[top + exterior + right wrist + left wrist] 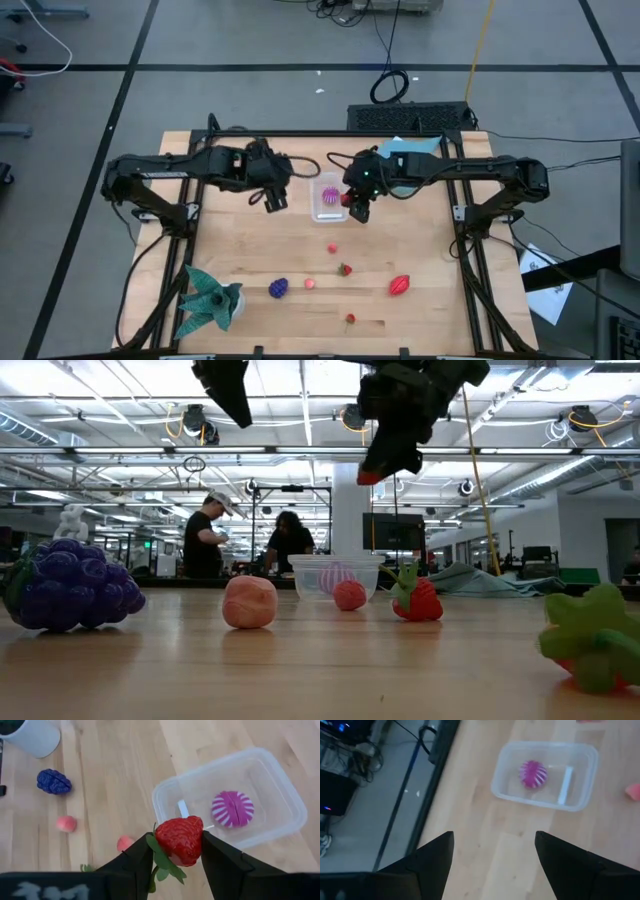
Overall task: Pick and placing Produce into tupperware
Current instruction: Put the top red strawberry into the transparent bin
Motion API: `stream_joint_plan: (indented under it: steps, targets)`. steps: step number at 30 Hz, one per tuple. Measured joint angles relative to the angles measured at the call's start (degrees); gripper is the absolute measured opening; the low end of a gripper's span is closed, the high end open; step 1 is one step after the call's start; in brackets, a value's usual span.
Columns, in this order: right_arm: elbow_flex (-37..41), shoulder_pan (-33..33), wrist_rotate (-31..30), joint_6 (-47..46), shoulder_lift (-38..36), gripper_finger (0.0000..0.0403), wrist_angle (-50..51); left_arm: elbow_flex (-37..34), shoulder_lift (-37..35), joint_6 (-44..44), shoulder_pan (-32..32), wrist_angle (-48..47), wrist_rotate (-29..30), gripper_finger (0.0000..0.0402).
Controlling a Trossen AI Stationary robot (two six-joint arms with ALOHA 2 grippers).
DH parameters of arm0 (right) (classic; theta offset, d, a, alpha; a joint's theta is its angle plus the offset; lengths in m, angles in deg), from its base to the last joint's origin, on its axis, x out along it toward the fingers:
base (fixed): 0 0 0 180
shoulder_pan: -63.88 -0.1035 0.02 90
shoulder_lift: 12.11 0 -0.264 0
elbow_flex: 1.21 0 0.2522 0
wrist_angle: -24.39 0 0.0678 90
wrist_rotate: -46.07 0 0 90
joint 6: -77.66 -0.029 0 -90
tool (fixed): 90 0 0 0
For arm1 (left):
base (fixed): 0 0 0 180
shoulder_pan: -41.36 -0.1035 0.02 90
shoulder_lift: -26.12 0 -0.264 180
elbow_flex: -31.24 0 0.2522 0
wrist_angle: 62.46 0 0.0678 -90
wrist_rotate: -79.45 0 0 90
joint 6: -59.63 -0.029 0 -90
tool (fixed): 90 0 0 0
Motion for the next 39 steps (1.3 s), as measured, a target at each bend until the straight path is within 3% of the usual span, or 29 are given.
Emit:
stream_joint_plan:
  steps: [5, 15, 23, 39]
  targets:
    - [-1.8, -0.1, 0.0, 0.5, 3.2, 0.0144, 0.0, 0.0, -5.7, -1.9, -2.9, -0.6, 0.0, 0.0282]
    - [-11.5, -0.1, -0.1, 5.3, 15.0, 0.0144, 5.0, 0.1, -15.7, 2.6, -5.3, -4.0, -0.4, 0.0284]
    - [-13.2, 0.2, -0.1, 6.6, 18.1, 0.0144, 8.0, 0.0, -16.5, 5.2, -5.2, -9.1, -0.6, 0.0285]
    - [-13.3, 0.8, -0.1, 7.2, 22.0, 0.0144, 5.9, 0.0, -15.9, 5.1, -5.2, -9.6, -0.7, 0.0289]
